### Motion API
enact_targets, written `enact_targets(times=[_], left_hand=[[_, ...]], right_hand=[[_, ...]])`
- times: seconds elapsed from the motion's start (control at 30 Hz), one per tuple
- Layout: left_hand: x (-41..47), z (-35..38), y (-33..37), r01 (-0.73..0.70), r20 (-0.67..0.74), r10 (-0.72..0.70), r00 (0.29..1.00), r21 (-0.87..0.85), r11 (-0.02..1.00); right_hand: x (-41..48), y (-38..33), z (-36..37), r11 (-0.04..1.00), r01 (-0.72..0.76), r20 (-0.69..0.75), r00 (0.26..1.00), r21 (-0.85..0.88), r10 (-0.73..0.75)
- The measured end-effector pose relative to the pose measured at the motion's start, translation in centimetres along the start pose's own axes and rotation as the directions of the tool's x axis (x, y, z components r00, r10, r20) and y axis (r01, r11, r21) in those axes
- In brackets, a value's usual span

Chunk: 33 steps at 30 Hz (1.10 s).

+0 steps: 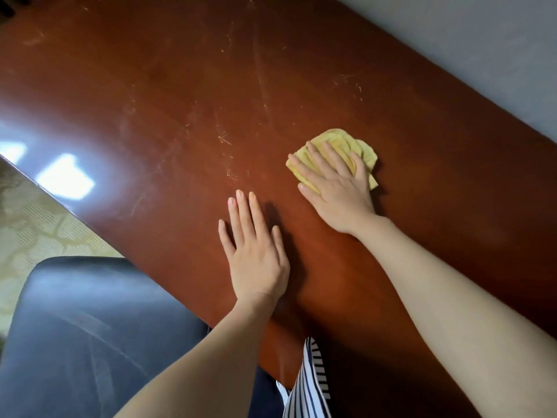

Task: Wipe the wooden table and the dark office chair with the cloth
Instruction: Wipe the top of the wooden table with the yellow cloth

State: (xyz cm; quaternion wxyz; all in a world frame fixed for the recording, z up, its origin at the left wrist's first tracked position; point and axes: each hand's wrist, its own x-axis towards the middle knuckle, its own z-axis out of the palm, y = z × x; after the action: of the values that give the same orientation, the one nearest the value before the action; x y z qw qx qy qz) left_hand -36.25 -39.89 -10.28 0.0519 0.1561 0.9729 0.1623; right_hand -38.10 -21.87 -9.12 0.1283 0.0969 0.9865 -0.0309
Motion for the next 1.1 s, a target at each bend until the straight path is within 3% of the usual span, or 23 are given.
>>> enact_targets(times=[0.13, 0.27, 0.5, 0.67, 0.8, 0.87, 1.0, 1.1], left_hand=[[0.1, -0.1, -0.3, -0.008, 0.003, 0.008, 1.000, -0.025, 1.000], [-0.1, -0.1, -0.4, -0.007, 0.021, 0.007, 1.000, -0.027, 1.000], [-0.1, -0.1, -0.4, -0.019, 0.046, 0.018, 0.999, 0.004, 1.000], [-0.1, 0.0, -0.4, -0.022, 0.052, 0.021, 0.998, 0.027, 0.999], [-0.2, 0.1, -0.3, -0.017, 0.054, 0.015, 0.998, 0.032, 0.999], [0.0, 0.1, -0.3, -0.021, 0.052, 0.019, 0.998, 0.031, 0.999], [0.1, 0.0, -0.3, -0.020, 0.043, 0.019, 0.999, 0.027, 0.999], [0.0, 0.0, -0.3, -0.021, 0.037, 0.020, 0.999, 0.039, 0.999]], right_hand=[[-4.2, -2.4, 0.6, 0.998, 0.059, -0.002, 0.998, 0.012, -0.059], [-9.2, -3.2, 1.4, 0.990, 0.064, -0.042, 0.997, 0.128, -0.059], [-13.5, 2.4, 1.7, 0.984, 0.120, -0.032, 0.993, 0.134, -0.117], [-11.0, 8.1, 0.5, 0.990, -0.028, 0.033, 0.999, 0.136, 0.024], [-6.1, 11.3, -0.6, 0.985, -0.121, -0.011, 0.992, 0.125, 0.123], [-3.3, 11.8, -1.2, 0.955, -0.230, -0.038, 0.970, 0.190, 0.241], [0.5, 8.7, -2.0, 0.855, -0.420, -0.048, 0.890, 0.306, 0.454], [0.3, 4.0, -1.1, 0.892, -0.367, -0.063, 0.916, 0.265, 0.396]])
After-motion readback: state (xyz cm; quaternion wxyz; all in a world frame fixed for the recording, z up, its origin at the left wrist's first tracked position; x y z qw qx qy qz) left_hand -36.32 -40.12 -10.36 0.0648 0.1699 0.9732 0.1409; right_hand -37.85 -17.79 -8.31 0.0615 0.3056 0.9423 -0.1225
